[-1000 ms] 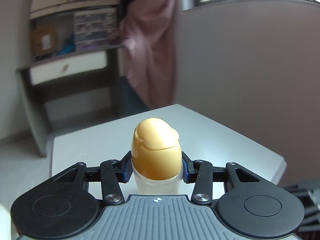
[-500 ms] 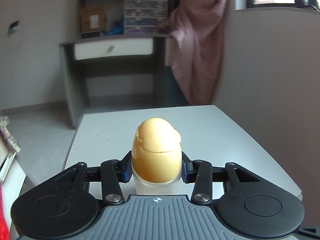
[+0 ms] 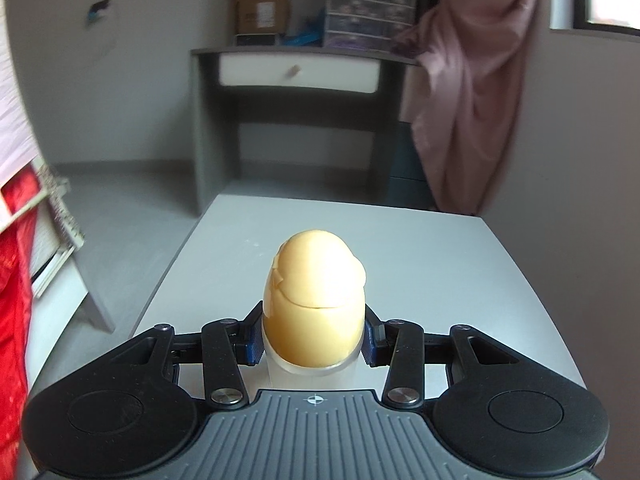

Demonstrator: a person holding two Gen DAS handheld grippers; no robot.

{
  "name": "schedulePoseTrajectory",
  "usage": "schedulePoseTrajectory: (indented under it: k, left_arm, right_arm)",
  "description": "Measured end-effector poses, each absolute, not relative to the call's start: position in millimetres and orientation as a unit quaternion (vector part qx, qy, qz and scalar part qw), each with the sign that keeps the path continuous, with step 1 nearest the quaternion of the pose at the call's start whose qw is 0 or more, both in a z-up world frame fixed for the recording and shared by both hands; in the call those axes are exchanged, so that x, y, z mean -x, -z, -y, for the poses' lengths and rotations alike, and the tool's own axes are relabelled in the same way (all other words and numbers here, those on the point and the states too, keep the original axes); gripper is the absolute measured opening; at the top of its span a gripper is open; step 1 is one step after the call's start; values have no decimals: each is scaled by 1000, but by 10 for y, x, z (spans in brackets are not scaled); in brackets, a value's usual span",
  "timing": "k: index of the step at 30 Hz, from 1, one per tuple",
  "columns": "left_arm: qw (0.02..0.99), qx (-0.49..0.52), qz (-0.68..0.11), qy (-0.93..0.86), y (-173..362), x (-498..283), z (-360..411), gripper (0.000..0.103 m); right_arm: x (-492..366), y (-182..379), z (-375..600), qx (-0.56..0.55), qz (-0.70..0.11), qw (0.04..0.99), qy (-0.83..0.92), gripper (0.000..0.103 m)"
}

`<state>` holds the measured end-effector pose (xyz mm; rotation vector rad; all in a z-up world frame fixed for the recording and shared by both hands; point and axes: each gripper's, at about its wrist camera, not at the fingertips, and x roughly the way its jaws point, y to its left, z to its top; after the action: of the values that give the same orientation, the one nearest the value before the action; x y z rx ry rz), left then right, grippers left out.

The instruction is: Clean container

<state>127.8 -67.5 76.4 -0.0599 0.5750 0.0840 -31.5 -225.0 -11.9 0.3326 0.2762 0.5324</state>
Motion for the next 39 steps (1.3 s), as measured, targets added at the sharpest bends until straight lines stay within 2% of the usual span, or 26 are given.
schedulePoseTrajectory:
  k: [5, 19, 21, 23, 25, 26, 35, 39]
  left_arm:
    - [953, 58, -285, -77, -777, -1293, 684, 45]
    - [954, 40, -290, -69, -718, -1285, 772, 48]
    - [954, 31, -290, -67, -717, -1277, 773, 50]
    - [956, 18, -286, -67, -722, -1258, 773, 70]
    - [959, 22, -277, -64, -743, -1224, 735, 83]
    - [960, 27, -273, -64, -757, -1210, 711, 87]
    - [964, -22, -263, 20, -730, -1097, 563, 89]
    - [967, -28, -231, 102, -659, -949, 435, 89]
  right_arm:
    - [321, 107, 2280, -167, -135, 939, -267, 12]
    - [406, 91, 2296, -160, -131, 943, -261, 12]
    - [405, 91, 2283, -160, -134, 943, -261, 12]
    - [405, 91, 2266, -158, -136, 942, -261, 12]
    - [403, 89, 2253, -156, -138, 942, -263, 12]
    - [401, 88, 2245, -156, -139, 942, -263, 12]
    - [395, 110, 2168, -150, -150, 940, -266, 12]
    - [387, 117, 2120, -144, -156, 940, -267, 12]
